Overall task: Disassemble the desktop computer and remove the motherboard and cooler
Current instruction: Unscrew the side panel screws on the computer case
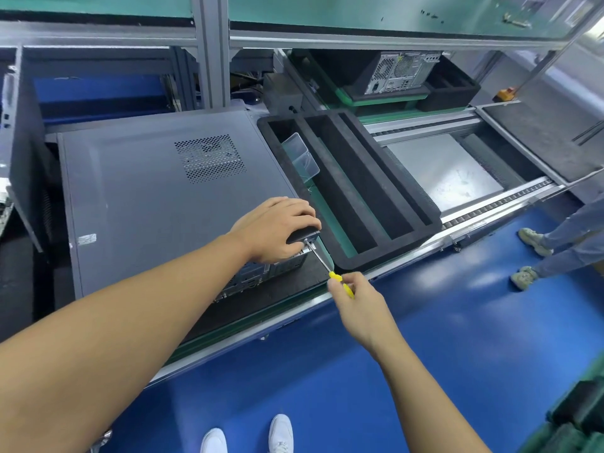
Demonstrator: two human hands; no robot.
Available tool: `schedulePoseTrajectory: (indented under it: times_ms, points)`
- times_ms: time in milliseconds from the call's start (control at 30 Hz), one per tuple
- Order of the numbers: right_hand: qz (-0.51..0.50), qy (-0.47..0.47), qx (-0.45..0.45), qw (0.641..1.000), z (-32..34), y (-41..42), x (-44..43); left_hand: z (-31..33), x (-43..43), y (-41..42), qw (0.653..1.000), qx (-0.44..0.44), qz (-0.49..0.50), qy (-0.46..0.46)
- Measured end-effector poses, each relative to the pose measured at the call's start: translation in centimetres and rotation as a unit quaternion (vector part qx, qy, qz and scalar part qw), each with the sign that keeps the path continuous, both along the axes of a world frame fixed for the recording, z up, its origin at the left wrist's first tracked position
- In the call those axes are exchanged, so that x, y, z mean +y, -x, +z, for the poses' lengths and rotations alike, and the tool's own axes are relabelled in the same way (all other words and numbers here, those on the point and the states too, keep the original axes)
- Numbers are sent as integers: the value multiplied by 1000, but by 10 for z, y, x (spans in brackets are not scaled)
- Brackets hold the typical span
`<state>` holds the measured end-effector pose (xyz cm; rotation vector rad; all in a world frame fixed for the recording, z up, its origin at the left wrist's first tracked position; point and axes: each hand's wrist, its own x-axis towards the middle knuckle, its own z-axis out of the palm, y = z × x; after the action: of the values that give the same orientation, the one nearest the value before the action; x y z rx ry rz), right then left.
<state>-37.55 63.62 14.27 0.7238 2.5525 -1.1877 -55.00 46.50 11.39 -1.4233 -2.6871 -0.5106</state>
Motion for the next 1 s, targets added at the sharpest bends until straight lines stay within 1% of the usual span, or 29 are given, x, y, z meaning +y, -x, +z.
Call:
schedulePoseTrajectory:
  times_ms: [67, 167, 233, 300, 400, 467, 533, 667, 833, 1000]
  points:
    - [-3, -10, 3, 1000, -1, -1, 1, 1, 0, 0, 1000, 2, -1, -3]
    - [10, -38, 42, 998, -4, -3, 2, 1, 0, 0, 1000, 4, -1, 0]
    - [14, -37, 65, 997, -5, -3, 1, 1, 0, -1, 1000, 3, -1, 0]
    - [7, -31, 70, 997, -6, -2, -1, 0, 0, 0, 1000, 2, -1, 2]
    - [11, -56, 73, 996, -5, -1, -2, 1, 0, 0, 1000, 2, 0, 2]
    - [6, -40, 71, 997, -4, -1, -3, 1, 0, 0, 1000, 2, -1, 0]
    - [-11, -8, 50, 999, -3, -1, -3, 0, 0, -1, 1000, 4, -1, -5]
    - [-10, -23, 8, 1000, -6, -4, -1, 0, 0, -1, 1000, 4, -2, 0]
    - [5, -41, 63, 997, -6, -5, 3, 2, 0, 0, 1000, 4, -1, -2]
    - [2, -32, 105, 994, -7, -3, 3, 1, 0, -1, 1000, 3, -1, 4]
